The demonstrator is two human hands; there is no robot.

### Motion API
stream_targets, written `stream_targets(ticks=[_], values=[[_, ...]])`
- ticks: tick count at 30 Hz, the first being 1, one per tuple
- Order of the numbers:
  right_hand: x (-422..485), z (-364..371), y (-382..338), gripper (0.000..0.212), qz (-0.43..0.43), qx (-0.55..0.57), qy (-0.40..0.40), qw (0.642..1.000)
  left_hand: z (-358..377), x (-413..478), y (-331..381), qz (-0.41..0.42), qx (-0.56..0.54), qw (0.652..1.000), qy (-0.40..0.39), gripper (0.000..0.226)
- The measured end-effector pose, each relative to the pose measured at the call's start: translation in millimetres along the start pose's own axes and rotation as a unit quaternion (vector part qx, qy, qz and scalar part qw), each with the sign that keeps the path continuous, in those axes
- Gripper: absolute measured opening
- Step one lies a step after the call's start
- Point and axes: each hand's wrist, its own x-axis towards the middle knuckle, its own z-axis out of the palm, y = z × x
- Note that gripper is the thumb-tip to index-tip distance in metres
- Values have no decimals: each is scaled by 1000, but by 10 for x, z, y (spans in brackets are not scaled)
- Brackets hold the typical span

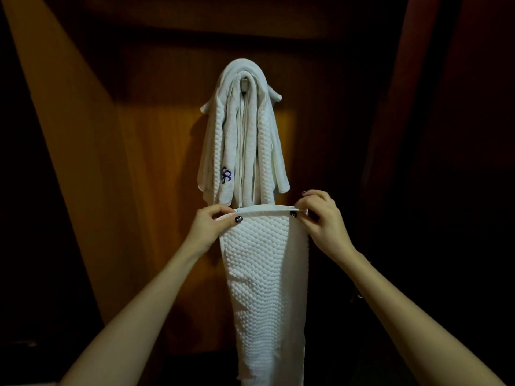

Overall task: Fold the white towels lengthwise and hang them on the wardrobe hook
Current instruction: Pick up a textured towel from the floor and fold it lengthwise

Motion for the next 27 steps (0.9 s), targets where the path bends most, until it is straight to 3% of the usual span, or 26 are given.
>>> stream_targets(ticks=[3,9,12,17,23,27], values=[[17,-75,39,6,-12,-2,17,1000,-4,9,-24,-7,-17,1000,-21,19],[44,-169,91,7,-29,-21,-12,999,85,53,-45,-3,-13,1000,15,14],[16,-203,131,9,-9,1,2,1000,77,88,-20,-11,-10,1000,-25,13],[-29,-289,164,9,-13,-10,2,1000,128,149,89,26,37,999,-28,7],[-20,-420,123,3,-35,-31,-2,999,93,229,136,45,68,996,-21,17],[27,-500,149,9,21,-65,-34,997,62,231,188,72,86,992,-56,17]])
